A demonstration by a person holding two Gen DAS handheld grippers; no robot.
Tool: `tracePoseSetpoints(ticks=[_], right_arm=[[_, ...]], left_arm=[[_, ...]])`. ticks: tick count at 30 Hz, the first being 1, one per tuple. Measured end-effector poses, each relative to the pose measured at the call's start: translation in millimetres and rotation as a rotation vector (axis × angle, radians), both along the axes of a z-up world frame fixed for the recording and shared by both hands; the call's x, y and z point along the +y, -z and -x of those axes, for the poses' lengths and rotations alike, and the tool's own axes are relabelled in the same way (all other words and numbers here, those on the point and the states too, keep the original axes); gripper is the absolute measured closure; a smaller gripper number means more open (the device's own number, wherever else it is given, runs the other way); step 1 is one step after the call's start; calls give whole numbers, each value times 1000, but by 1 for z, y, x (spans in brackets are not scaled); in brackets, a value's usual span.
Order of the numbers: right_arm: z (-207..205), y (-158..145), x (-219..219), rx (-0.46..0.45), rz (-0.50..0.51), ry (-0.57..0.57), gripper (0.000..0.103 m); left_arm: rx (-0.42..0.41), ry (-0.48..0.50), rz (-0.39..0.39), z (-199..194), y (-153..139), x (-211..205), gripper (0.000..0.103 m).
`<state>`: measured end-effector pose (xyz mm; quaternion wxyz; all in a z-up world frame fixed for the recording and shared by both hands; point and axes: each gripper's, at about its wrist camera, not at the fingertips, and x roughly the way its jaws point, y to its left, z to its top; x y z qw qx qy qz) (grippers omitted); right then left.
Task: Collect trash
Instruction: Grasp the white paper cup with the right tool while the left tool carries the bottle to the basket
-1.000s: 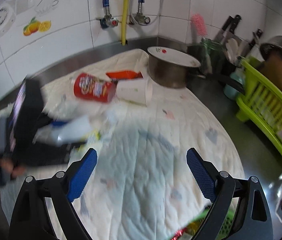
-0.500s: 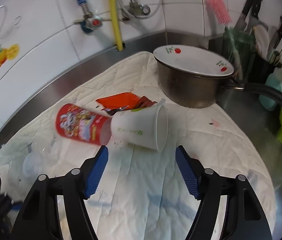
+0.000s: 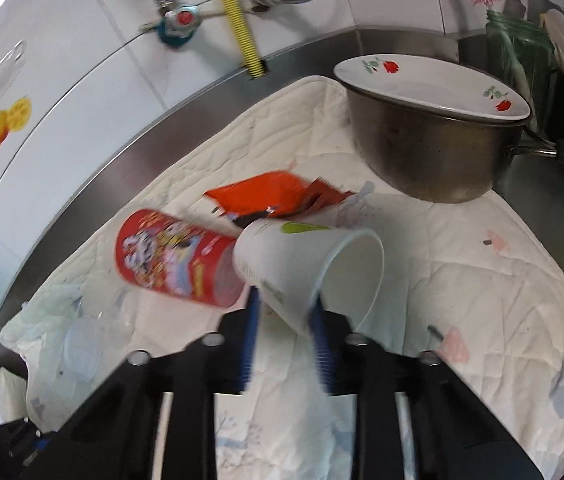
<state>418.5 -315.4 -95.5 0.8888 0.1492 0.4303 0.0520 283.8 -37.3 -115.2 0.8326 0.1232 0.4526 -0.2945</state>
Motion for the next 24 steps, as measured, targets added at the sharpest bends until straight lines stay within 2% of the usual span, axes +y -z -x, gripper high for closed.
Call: tracePoseSetpoints(ticks=[3,7,11,18,24], right_arm=[[16,-6,10,-18,3,-5,100],[45,-17,22,-45,32,-3,100],[92,-32,33,-59,84,-2,100],[202,-58,29,-95,126,75,100],[297,-56,12,-62,201,168,99]], left_arm=[[-1,-11,-2,3,0,0,50],[-1,-22,7,8,-4,0,50],[-7,-21,17,18,-9,0,50],[-29,-1,56,44,-23,-9,50],[-42,47,79,73,-34,-27,50]])
